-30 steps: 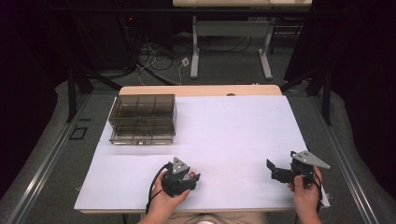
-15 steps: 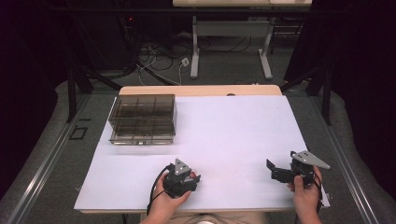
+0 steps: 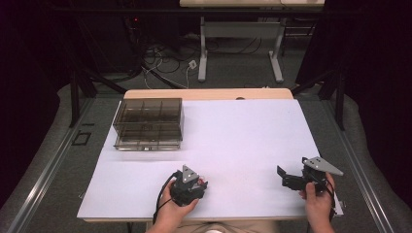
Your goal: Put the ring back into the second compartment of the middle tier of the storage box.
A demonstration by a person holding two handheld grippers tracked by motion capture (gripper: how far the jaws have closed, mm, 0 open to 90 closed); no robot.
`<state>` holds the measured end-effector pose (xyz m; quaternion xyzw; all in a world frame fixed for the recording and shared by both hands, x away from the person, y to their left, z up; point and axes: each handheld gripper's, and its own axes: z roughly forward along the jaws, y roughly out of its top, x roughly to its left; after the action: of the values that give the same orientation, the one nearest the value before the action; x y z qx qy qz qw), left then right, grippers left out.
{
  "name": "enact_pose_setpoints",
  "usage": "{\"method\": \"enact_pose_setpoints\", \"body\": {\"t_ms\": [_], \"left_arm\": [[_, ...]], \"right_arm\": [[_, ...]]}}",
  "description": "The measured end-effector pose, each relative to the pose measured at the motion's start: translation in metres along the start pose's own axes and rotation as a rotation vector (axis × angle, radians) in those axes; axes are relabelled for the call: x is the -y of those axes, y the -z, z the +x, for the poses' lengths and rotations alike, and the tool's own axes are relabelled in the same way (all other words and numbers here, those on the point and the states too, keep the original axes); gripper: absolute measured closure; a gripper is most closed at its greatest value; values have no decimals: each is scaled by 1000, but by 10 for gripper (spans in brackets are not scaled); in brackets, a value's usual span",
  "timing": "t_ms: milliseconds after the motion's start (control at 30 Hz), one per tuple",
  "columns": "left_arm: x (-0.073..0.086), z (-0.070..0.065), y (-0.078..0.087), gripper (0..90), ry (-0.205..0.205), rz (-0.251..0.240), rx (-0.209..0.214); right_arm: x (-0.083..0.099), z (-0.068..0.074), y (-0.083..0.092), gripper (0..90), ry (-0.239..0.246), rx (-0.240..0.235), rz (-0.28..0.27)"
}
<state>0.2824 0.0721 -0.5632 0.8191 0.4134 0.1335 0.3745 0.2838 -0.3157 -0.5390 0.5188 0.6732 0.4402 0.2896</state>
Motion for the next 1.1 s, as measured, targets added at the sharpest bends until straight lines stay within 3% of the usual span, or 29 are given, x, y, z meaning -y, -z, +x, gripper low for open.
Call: {"method": "enact_pose_setpoints", "body": {"t_ms": [1100], "left_arm": [[0,1,0,674,-1,2,-16]], "right_arm": [[1,0,-2,0,-1,-3,-10]]}}
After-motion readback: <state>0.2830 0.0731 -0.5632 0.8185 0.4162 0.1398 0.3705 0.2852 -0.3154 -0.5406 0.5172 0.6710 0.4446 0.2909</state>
